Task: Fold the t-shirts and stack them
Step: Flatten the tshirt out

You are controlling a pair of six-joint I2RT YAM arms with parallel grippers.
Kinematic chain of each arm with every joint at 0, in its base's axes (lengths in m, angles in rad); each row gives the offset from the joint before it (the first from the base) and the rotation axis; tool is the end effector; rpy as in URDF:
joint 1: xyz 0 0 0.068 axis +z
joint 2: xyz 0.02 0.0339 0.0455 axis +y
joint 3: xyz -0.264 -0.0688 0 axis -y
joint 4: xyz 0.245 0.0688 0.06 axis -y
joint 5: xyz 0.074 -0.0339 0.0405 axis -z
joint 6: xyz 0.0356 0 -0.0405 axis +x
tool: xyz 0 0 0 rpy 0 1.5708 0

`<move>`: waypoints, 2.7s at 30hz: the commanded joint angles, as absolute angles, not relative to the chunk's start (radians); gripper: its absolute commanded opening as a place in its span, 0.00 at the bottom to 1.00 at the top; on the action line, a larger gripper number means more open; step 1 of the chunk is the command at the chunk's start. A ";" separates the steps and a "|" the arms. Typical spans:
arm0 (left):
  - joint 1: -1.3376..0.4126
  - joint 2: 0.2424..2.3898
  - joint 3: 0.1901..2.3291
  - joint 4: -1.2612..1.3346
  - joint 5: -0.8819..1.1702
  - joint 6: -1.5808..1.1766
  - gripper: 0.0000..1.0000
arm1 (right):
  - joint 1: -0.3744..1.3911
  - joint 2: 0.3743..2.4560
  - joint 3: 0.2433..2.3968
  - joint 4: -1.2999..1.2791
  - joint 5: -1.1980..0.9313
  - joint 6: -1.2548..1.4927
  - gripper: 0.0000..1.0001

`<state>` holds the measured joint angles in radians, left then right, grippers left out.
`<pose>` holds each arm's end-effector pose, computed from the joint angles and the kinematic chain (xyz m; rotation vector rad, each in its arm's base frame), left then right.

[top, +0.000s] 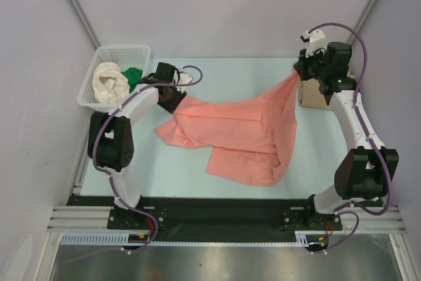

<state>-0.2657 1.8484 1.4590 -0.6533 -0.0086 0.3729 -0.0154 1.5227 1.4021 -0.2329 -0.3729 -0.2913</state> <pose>0.3832 -0.1040 0.2352 0.8177 2.4831 0.0491 0.3584 0.0075 0.3702 -0.5048 1.8337 0.1508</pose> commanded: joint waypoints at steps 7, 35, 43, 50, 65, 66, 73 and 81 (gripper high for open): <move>-0.250 1.922 1.528 -0.662 -0.046 0.664 0.52 | -0.009 1.496 1.413 -0.235 -0.377 -0.316 0.00; -0.244 1.898 1.513 -0.701 -0.008 0.753 0.43 | -0.011 1.500 1.401 -0.230 -0.356 -0.339 0.00; -0.244 1.920 1.477 -0.675 -0.008 0.765 0.43 | -0.008 1.525 1.422 -0.227 -0.359 -0.341 0.00; -0.244 1.986 1.539 -0.680 -0.008 0.764 0.43 | -0.006 1.536 1.434 -0.233 -0.356 -0.348 0.00; -0.242 2.036 1.585 -0.701 -0.008 0.784 0.20 | -0.006 1.537 1.433 -0.227 -0.342 -0.364 0.00; -0.242 2.031 1.585 -0.701 -0.008 0.784 0.18 | -0.006 1.539 1.431 -0.229 -0.342 -0.364 0.00; -0.241 1.993 1.578 -0.707 -0.009 0.775 0.00 | -0.006 1.542 1.427 -0.222 -0.344 -0.353 0.00; -0.245 1.864 1.603 -0.695 -0.008 0.669 0.00 | -0.006 1.546 1.440 -0.204 -0.272 -0.311 0.00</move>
